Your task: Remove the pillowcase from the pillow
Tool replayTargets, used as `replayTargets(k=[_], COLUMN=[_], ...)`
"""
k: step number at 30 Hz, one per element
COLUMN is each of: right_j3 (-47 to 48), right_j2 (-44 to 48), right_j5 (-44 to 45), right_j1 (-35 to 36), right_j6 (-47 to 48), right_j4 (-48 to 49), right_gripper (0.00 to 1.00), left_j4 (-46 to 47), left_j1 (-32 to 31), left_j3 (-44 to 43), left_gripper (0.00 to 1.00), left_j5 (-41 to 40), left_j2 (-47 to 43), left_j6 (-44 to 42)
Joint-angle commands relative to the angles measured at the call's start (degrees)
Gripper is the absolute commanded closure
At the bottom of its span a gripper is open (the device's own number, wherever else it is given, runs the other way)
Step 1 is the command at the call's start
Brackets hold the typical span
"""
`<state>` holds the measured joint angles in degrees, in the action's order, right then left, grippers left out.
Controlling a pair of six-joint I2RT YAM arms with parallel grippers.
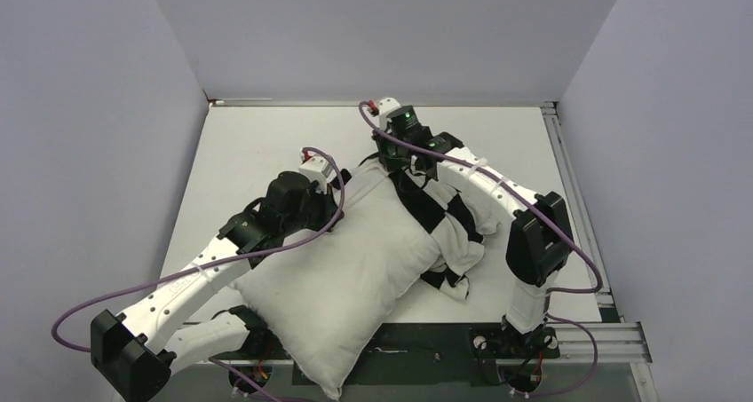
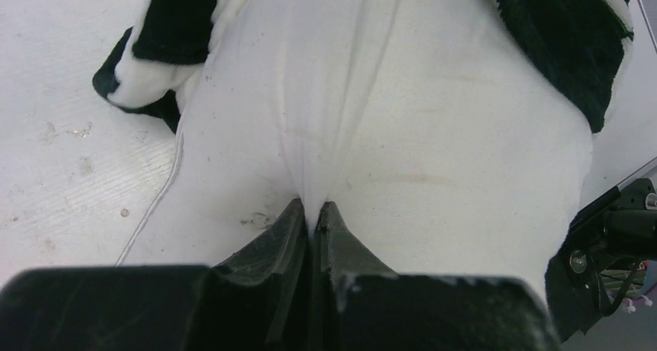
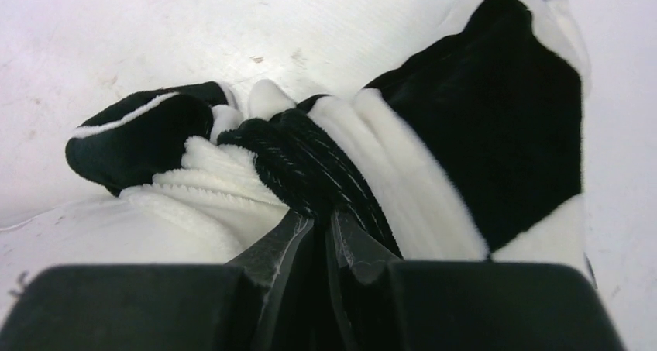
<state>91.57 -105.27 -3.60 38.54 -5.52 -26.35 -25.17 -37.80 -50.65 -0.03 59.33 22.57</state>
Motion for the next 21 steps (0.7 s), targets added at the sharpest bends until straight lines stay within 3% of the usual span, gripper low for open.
replayTargets(k=[1, 10, 16, 21], right_j3=[0.0, -2.6, -3.8, -4.0], right_j2=[6.4, 10.3, 8.3, 7.6], right_j5=[8.9, 5.7, 0.3, -9.7], right_j1=[-7.5, -18.5, -20.0, -19.5], right_j6=[-3.0, -10.7, -12.9, -15.4], right_j4=[-2.0, -0.2, 0.6, 3.9], right_gripper=[0.95, 0.95, 0.94, 0.81], left_j4=[-5.1, -8.0, -10.8, -10.9], left_j1=[-0.2, 2.2, 11.0, 14.3], left_j3=[0.2, 0.1, -4.3, -11.2], left_gripper=[1.00, 1.00, 1.00, 1.00], left_j5=[-2.4, -5.0, -4.3, -6.6], left_j2=[-3.6, -3.3, 0.3, 6.3], left_j6=[-0.5, -1.2, -3.0, -5.3])
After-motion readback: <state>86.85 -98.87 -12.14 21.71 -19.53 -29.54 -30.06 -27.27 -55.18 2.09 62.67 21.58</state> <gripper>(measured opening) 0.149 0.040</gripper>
